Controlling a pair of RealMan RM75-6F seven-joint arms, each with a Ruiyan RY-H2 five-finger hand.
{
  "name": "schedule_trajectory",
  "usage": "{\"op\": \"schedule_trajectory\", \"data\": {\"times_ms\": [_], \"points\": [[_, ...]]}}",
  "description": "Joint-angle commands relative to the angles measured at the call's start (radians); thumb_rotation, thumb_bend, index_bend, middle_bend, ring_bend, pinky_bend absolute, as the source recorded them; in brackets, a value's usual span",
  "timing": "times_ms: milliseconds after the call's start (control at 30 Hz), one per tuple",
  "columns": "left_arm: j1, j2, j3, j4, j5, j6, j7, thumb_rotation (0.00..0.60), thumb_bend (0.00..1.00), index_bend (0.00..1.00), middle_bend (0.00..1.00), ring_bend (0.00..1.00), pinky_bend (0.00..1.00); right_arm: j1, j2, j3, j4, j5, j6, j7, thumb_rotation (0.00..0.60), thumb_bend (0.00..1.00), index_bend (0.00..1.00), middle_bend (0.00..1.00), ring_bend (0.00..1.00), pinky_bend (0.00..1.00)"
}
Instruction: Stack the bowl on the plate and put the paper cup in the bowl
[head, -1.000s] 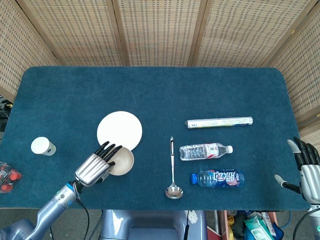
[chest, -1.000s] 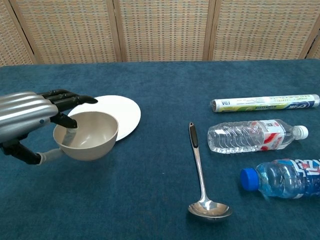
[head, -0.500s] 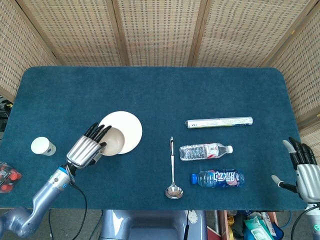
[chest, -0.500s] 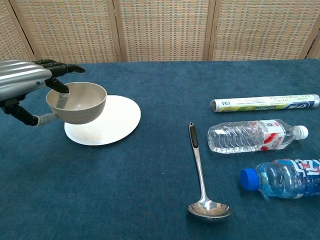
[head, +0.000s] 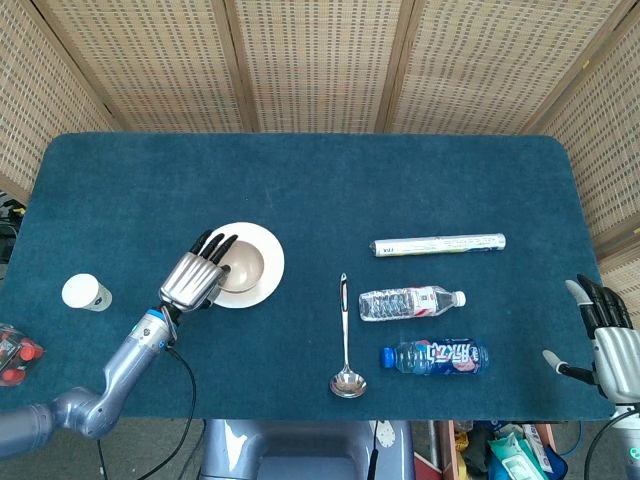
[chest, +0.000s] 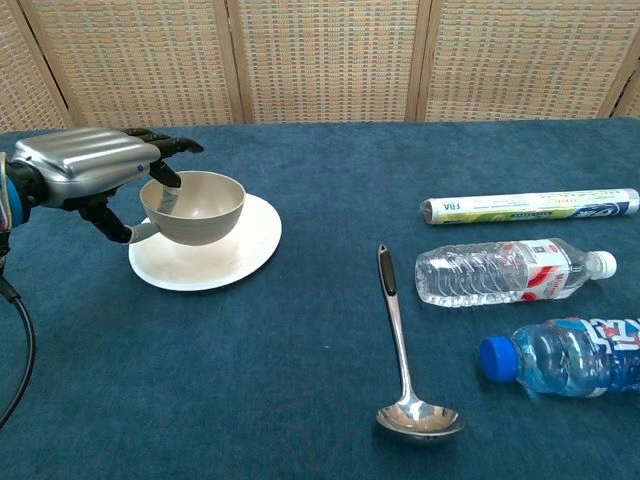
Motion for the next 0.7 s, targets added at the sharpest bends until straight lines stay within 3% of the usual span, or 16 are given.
{"op": "schedule_trajectory", "data": {"times_ms": [33,700], "points": [[-0.026,-0.035,-0.005,0.03,-0.045,-0.011,0.029,0.6,0.42,0.64,0.0,0.0,0.0,0.001,0.001,0.001,0.005,0.002,-0.002,0.01,0.6,0.14,0.01,0.0,0.0,0.0],[-0.086,-0.095,-0.002,0.146,-0.203,-0.018,0.089,0.6,0.42,0.64,0.0,0.0,0.0,0.006,-0.002,-0.001,0.009,0.007,-0.014,0.014,0.6,0.14,0.01,0.0,0.0,0.0]]}}
